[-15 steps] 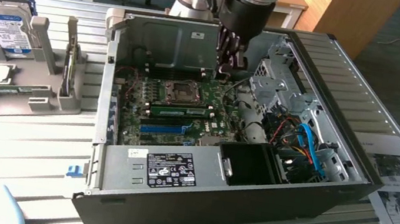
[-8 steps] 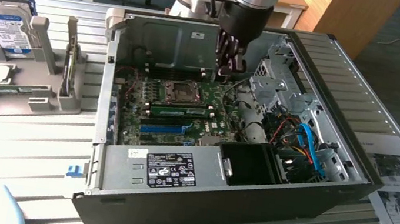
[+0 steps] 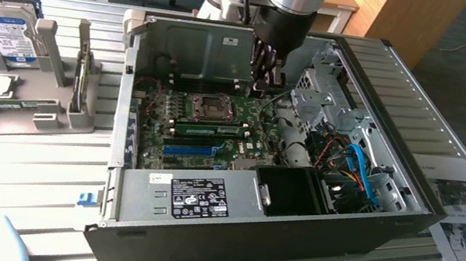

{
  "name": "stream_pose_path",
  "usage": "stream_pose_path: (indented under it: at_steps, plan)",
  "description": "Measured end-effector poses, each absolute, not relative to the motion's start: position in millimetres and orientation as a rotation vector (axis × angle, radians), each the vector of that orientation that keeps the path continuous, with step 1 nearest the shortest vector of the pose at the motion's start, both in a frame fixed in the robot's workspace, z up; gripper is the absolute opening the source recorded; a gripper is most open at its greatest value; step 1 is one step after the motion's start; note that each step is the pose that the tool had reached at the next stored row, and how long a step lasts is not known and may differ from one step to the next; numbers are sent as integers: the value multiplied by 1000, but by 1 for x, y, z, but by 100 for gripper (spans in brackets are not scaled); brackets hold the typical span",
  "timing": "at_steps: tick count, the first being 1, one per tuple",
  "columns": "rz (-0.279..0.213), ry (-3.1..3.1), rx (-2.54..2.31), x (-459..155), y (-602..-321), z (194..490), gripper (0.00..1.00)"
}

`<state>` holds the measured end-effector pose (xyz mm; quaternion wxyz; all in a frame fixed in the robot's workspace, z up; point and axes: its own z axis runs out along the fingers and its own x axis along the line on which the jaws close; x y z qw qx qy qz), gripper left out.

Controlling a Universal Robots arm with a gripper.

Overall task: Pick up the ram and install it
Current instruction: 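Press down the ram until it locks into place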

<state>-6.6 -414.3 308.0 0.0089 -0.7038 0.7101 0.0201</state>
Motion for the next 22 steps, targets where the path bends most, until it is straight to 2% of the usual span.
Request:
stream_pose_path:
  at_steps: [22]
  plan:
    - [63,2226,-2191,-7,-414,284,9]
